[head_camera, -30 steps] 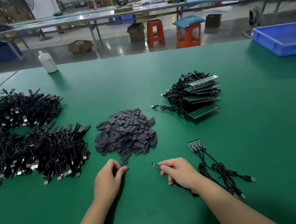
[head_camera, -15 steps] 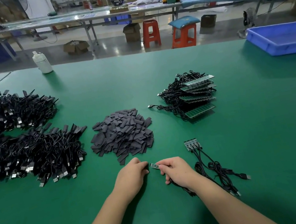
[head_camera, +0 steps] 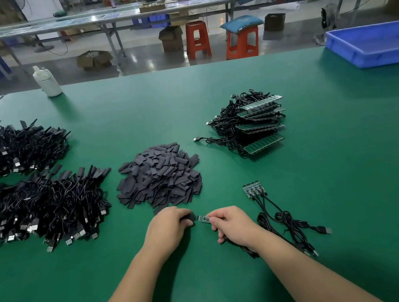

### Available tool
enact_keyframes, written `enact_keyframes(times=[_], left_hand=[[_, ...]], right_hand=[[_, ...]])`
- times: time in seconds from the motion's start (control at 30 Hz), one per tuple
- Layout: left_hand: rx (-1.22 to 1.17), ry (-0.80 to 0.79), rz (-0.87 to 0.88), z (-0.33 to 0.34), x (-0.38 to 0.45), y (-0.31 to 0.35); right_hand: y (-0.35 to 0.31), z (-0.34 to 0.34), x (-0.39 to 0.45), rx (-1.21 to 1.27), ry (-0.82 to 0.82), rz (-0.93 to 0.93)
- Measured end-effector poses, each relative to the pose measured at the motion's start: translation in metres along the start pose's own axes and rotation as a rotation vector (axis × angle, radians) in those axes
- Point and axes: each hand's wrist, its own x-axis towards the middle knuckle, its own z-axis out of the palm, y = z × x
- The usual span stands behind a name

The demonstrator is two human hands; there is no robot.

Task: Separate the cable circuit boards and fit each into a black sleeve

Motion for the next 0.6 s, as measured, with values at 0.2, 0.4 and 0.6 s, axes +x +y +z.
enact_keyframes(times=[0.2,0.4,0.6], left_hand=[[-0.372,0.090,0.036,0.006,-0.007,-0.006],[-0.485,0.108,-0.039,0.009,-0.010,-0.009],[-0.499,0.117,-0.048,0.013,-0.012,-0.006]], right_hand=[[-0.001,0.000,0.000,0.004,0.004,0.000],[-0.001,-0.001,-0.001,0.009,0.006,0.016],[-0.001,0.000,0.000,-0.003,0.003,0.016]])
